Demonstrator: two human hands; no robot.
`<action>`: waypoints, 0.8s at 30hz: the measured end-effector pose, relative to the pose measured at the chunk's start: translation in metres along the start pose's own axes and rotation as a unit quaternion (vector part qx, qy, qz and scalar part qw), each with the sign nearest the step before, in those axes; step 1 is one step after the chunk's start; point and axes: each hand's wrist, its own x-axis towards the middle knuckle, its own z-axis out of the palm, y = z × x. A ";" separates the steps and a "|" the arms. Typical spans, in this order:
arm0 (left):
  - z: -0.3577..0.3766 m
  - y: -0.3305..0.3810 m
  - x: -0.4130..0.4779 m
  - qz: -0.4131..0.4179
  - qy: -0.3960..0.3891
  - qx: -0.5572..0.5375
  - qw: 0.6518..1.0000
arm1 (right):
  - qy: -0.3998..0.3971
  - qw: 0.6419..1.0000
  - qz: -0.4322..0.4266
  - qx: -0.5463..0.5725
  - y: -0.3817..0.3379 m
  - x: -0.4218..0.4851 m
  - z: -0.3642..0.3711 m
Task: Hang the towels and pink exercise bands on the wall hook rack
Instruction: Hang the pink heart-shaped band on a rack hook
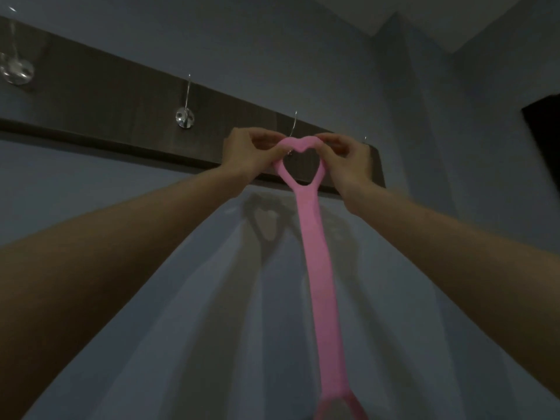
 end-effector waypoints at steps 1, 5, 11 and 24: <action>0.003 -0.002 0.006 0.014 0.009 0.014 1.000 | 0.001 1.000 -0.004 0.007 0.006 0.007 0.001; 0.017 -0.008 0.029 0.041 0.058 0.051 0.996 | 0.013 0.999 -0.008 0.040 0.024 0.040 0.010; 0.027 -0.016 0.062 0.029 0.093 0.080 0.992 | -0.008 0.995 -0.004 0.103 0.039 0.078 0.028; 0.043 -0.024 0.111 0.000 0.182 -0.001 0.983 | 0.030 0.981 0.029 0.191 0.041 0.122 0.057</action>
